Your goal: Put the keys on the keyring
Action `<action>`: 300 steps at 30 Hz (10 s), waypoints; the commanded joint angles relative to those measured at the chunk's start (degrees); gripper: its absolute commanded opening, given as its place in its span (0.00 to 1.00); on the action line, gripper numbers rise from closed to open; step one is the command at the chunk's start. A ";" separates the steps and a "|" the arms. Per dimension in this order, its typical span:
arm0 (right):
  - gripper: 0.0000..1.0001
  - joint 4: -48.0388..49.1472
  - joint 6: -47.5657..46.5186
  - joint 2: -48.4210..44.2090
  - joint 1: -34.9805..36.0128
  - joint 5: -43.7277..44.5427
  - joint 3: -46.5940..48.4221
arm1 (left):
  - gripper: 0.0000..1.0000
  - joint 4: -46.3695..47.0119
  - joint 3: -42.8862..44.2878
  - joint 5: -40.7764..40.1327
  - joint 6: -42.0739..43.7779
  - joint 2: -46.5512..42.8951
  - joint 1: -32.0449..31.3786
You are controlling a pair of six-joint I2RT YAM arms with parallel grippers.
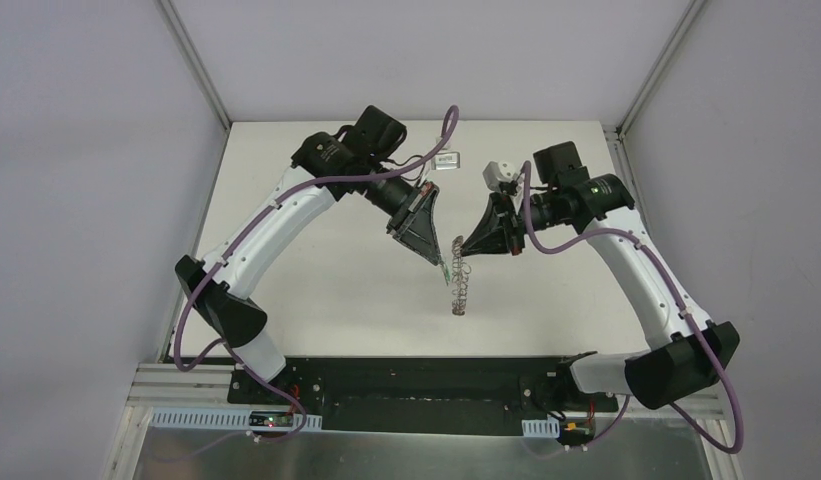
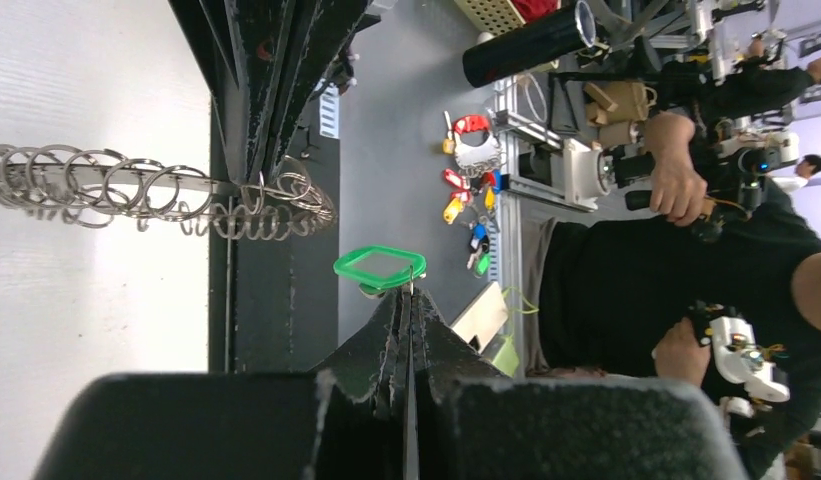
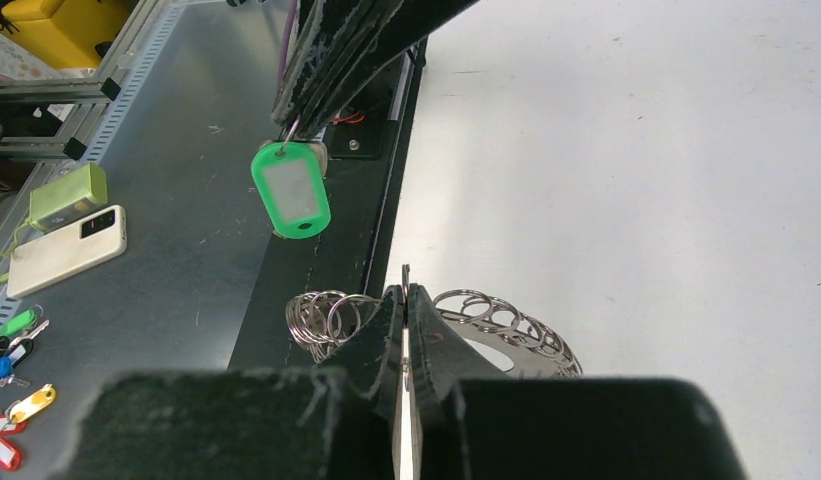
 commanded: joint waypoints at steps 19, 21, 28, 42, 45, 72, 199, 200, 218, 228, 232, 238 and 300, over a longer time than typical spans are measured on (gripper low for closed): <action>0.00 -10.73 -23.97 -0.28 2.60 1.59 1.22 | 0.00 2.29 -2.42 3.18 -5.28 4.18 0.50; 0.00 -12.66 -29.70 -0.80 2.61 2.06 0.16 | 0.00 3.73 -4.22 3.17 -6.79 3.65 0.50; 0.00 -17.30 -43.78 -2.03 2.61 2.99 -3.05 | 0.00 8.91 -10.72 3.49 -11.14 3.13 0.42; 0.00 -19.08 -48.91 -1.88 3.16 3.21 -4.52 | 0.00 11.11 -9.53 5.08 -15.14 7.88 -1.56; 0.00 -18.95 -48.82 -1.79 3.30 3.31 -4.49 | 0.00 12.69 -9.11 5.74 -17.20 8.67 -2.06; 0.00 -17.88 -46.54 -2.31 3.77 5.25 -4.76 | 0.00 6.05 -8.86 4.17 -10.12 10.69 -2.92; 0.00 7.99 -1.29 5.09 0.91 -21.14 -14.60 | 0.00 7.73 -10.09 -39.42 32.04 -4.74 -15.13; 0.00 7.99 -1.27 5.27 0.96 -21.15 -14.60 | 0.00 7.77 -10.11 -39.46 32.07 -4.72 -15.26; 0.00 8.08 -0.22 7.17 1.38 -21.18 -13.13 | 0.00 7.02 -10.72 -38.56 33.70 -4.75 -16.79; 0.00 8.26 -0.26 6.52 0.79 -21.15 -13.19 | 0.00 5.83 -11.73 -34.87 34.93 -4.98 -16.80; 0.00 8.25 -0.31 6.54 0.58 -21.13 -13.19 | 0.00 5.55 -12.66 -33.90 35.36 -5.35 -16.75; 0.00 7.91 -0.31 7.33 0.29 -21.20 -12.67 | 0.00 5.40 -13.10 -33.22 35.50 -5.61 -16.79; 0.00 7.28 1.26 8.17 -1.75 -21.18 -12.29 | 0.00 6.43 -13.01 -38.73 34.04 -6.84 -15.59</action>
